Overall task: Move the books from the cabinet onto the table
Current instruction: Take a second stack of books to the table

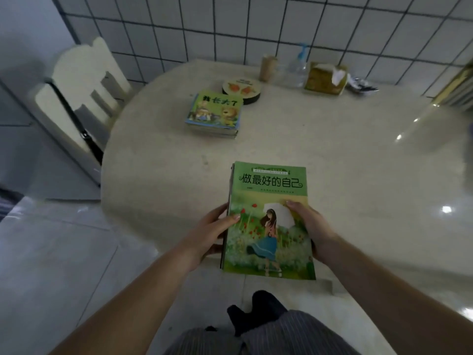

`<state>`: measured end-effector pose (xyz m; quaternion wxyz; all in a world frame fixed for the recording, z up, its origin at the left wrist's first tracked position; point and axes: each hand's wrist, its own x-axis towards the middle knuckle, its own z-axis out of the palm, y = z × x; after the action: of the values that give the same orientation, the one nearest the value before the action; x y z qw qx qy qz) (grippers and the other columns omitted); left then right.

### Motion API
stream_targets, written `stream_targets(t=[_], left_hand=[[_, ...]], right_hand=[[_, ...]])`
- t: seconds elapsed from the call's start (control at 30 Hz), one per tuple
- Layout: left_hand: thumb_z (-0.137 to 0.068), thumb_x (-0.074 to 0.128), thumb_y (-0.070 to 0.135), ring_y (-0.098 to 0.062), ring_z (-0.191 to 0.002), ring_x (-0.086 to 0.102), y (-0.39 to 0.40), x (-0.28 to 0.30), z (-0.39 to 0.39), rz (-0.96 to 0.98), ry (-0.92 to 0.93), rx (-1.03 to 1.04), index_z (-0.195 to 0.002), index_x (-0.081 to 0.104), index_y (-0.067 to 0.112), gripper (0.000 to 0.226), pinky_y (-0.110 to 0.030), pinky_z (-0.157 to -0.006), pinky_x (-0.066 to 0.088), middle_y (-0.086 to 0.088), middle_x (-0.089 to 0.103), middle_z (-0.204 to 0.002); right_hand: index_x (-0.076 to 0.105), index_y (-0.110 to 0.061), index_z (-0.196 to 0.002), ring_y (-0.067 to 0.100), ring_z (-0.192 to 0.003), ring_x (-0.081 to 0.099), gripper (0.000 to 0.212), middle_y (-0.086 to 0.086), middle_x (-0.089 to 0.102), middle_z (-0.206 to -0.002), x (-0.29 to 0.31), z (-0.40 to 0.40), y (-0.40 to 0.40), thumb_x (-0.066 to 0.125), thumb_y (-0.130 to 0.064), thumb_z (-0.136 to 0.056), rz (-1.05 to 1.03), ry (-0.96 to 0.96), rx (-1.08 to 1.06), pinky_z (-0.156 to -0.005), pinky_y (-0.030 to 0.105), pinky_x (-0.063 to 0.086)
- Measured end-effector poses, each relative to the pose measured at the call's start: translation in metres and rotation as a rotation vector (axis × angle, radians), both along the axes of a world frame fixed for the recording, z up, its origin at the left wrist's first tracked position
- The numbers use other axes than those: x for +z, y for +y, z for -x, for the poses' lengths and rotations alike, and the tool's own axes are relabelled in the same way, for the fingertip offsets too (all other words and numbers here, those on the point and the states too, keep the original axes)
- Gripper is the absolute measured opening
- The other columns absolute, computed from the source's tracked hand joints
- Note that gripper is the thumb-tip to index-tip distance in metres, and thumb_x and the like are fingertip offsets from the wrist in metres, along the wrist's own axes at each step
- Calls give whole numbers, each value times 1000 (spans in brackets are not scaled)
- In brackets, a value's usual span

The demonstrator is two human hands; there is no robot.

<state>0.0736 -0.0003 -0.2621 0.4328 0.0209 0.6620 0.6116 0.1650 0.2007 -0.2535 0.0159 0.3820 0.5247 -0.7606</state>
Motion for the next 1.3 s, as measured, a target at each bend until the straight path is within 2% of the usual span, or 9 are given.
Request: stream_targets(t=[0.13, 0.4, 0.57, 0.7, 0.87, 0.97, 1.1, 1.2, 1.3], left_hand=[[-88, 62, 27, -15, -96, 67, 39, -7, 33, 21, -6, 28, -129, 55, 28, 42, -33, -74, 55, 1, 71, -104], [-92, 56, 21, -4, -75, 69, 129, -19, 106, 41, -32, 103, -112, 61, 27, 21, -22, -56, 52, 5, 72, -92], [-93, 54, 16, 0, -65, 69, 189, -21, 164, 68, -1, 131, -115, 61, 19, 23, -17, -54, 54, 2, 69, -93], [-89, 63, 22, -7, -94, 62, 229, -24, 202, 121, 95, 95, -132, 48, 19, 46, -18, -67, 49, 2, 60, -122], [-83, 70, 23, -15, -107, 60, 268, -31, 237, 172, 197, 68, -138, 42, 21, 61, -26, -78, 50, 2, 60, -125], [-83, 70, 25, -13, -108, 57, 279, -35, 250, 206, 241, 44, -143, 32, 23, 71, -23, -75, 46, 7, 55, -121], [-84, 68, 27, -9, -104, 59, 289, -44, 261, 256, 293, 42, -139, 38, 27, 62, -17, -70, 45, 8, 59, -123], [-85, 67, 29, -10, -106, 58, 292, -48, 265, 305, 320, 29, -138, 39, 26, 61, -21, -73, 45, 8, 60, -120], [-85, 67, 28, -12, -102, 60, 294, -49, 265, 352, 357, 8, -133, 44, 24, 54, -20, -71, 45, 8, 61, -111]], right_hand=[[61, -15, -115, 29, -79, 70, 31, 14, 72, -97, -4, 33, 38, 57, -32, -89, 9, 8, -40, -61, 34, 57], [55, -18, -123, 32, -97, 67, 37, 14, 68, -111, -19, 118, 126, 60, -31, -89, -44, -1, -35, -69, 37, 55], [60, -14, -117, 30, -93, 68, 33, 12, 71, -105, -28, 176, 181, 61, -31, -88, -46, -55, -56, -74, 38, 56], [61, -19, -101, 23, -87, 68, 21, 4, 71, -94, -34, 216, 213, 63, -33, -87, -64, -63, -47, -76, 39, 56], [64, -20, -90, 24, -86, 68, 9, 8, 71, -96, -46, 256, 247, 65, -28, -86, -127, -63, -13, -80, 41, 56], [63, -19, -102, 28, -98, 67, 22, 10, 70, -108, -58, 278, 265, 69, -28, -82, -245, -77, 50, -90, 50, 53], [56, -16, -120, 23, -100, 66, 43, 5, 68, -113, -70, 301, 276, 69, -32, -82, -370, -122, 140, -90, 45, 54], [52, -17, -125, 21, -101, 64, 52, 2, 66, -114, -76, 304, 276, 67, -40, -81, -456, -169, 159, -86, 40, 54], [54, -18, -124, 24, -101, 62, 71, 5, 62, -116, -77, 302, 279, 62, -62, -68, -616, -251, 218, -87, 44, 54]])
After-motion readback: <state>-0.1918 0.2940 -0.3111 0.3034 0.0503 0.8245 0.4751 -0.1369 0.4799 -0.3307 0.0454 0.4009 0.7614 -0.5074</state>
